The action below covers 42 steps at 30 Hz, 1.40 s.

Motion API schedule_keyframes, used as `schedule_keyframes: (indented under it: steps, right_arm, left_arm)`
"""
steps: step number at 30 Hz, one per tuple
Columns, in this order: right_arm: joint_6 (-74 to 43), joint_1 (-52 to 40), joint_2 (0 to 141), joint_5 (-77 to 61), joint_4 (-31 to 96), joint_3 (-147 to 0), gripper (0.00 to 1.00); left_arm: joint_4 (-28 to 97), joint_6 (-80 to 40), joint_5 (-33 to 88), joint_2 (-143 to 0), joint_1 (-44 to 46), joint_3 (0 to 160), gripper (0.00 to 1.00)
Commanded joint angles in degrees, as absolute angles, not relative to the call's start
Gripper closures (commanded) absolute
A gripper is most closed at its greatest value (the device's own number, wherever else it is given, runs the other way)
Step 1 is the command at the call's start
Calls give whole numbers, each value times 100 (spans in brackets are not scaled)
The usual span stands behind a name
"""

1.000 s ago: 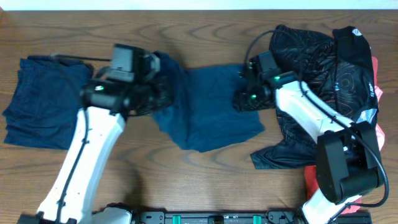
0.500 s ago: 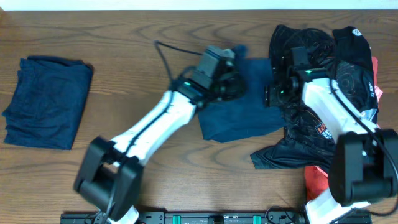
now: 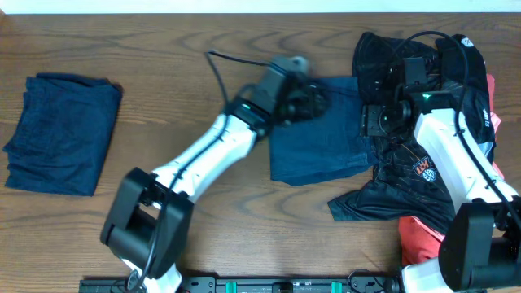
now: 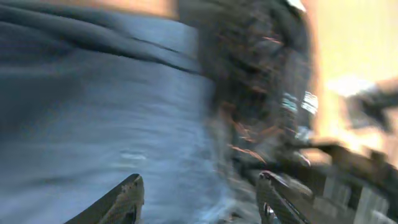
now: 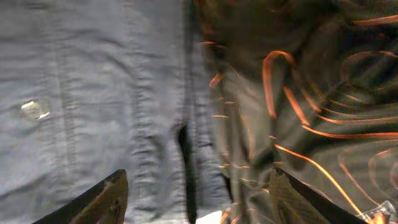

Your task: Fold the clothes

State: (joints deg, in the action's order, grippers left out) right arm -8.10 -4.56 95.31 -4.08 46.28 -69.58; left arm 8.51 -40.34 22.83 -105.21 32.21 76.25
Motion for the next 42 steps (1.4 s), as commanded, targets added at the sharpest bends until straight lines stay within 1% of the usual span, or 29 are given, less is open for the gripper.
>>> schedule_keyframes:
  steps: [1, 5, 6, 11, 14, 16, 17, 18, 19, 20, 24, 27, 29, 31, 32, 34, 36, 37, 38, 39, 40, 42]
  right_arm:
    - [-189, -458, 9419, -1470, 4722, -6969, 30]
    - [-183, -613, 9424, -1653, 4873, -6965, 31]
    - [-183, -648, 9424, -1653, 4890, -6965, 31]
    - [-187, -810, 9424, -1653, 4941, -6965, 31]
    - [-231, -862, 9424, -1653, 4954, -6965, 31]
    - [-228, -869, 9424, -1651, 4960, -6965, 31]
    - [-228, -869, 9424, -1649, 4960, -6965, 31]
    - [-228, -869, 9424, -1647, 4958, -6965, 31]
    - [-231, -869, 9424, -1627, 4954, -6965, 31]
    - [-231, -869, 9424, -1601, 4954, -6965, 32]
    - [-228, -864, 9424, -1380, 4974, -6965, 31]
    - [-226, -864, 9424, -1273, 4980, -6965, 30]
    - [-224, -864, 9424, -1210, 4980, -6965, 30]
    - [-226, -864, 9424, -1179, 4976, -6965, 29]
    - [-226, -864, 9424, -1179, 4969, -6965, 29]
    - [-226, -864, 9424, -1179, 4941, -6965, 29]
    - [-228, -858, 9424, -1179, 4917, -6965, 29]
    - [-228, -860, 9424, -1179, 4923, -6965, 29]
    - [-228, -860, 9424, -1181, 4939, -6965, 29]
    - [-228, -860, 9424, -1181, 4956, -6965, 29]
    - [-228, -858, 9424, -1181, 4978, -6965, 29]
    - [-228, -845, 9424, -1179, 4998, -6965, 29]
  left_arm:
    - [1168, -3815, 1490, -10501, 2744, 7710, 38]
    - [1450, -3817, 1437, -10774, 2410, 7710, 36]
    - [1490, -3817, 1459, -10866, 2377, 7710, 33]
    - [1470, -3817, 2038, -11478, 2397, 7710, 28]
    - [1463, -3817, 2440, -11898, 2462, 7710, 28]
    - [1452, -3813, 2825, -12051, 2471, 7710, 40]
    - [1455, -3758, 2971, -12066, 2471, 7710, 53]
    - [1455, -3553, 3120, -12068, 2464, 7710, 70]
    - [1459, -3280, 3269, -12046, 2445, 7710, 91]
    - [1551, -3087, 3389, -11998, 2408, 7710, 94]
    - [2541, -3063, 3297, -11675, 2117, 7710, 94]
    - [3667, -3098, 2652, -11343, 1826, 7710, 94]
    - [4604, -3361, 2075, -11083, 1603, 7710, 94]
    - [5288, -3653, 1662, -10866, 1398, 7710, 94]
    - [5498, -3701, 1605, -10779, 1321, 7710, 93]
    - [5739, -3691, 1577, -10637, 1229, 7710, 87]
    - [5813, -3479, 1570, -10499, 1173, 7710, 83]
    - [5798, -3326, 1529, -10442, 1151, 7712, 69]
    - [5765, -3234, 1424, -10377, 1127, 7714, 62]
    - [5717, -3135, 1310, -10326, 1107, 7717, 47]
    - [5616, -2969, 1229, -10276, 1081, 7717, 37]
    - [5426, -2646, 1236, -10237, 1046, 7717, 33]
